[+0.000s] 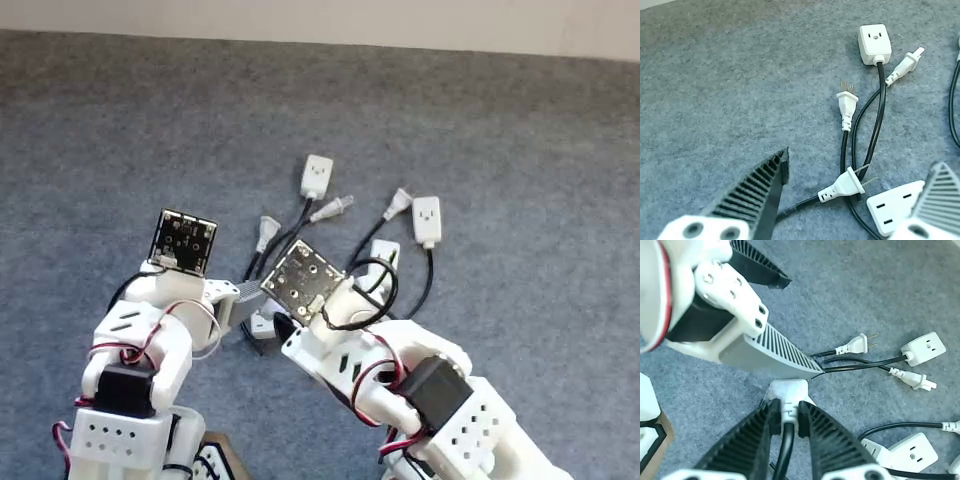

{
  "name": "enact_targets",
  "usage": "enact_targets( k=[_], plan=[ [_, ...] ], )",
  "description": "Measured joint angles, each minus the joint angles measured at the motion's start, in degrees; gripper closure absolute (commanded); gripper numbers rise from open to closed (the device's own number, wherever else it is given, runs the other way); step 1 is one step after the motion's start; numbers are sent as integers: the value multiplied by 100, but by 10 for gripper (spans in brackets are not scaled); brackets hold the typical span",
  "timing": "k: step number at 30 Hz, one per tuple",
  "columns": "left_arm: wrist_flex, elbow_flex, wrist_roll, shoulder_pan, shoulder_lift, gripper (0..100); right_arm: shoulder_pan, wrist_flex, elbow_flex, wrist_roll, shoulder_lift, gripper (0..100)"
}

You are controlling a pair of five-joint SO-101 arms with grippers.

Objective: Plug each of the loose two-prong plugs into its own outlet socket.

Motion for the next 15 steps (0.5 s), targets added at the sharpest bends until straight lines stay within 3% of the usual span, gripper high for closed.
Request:
enact_targets(
  k=[15],
  plan=[
    [0,53,0,281,35,589,0,0,0,114,0,992]
  ],
)
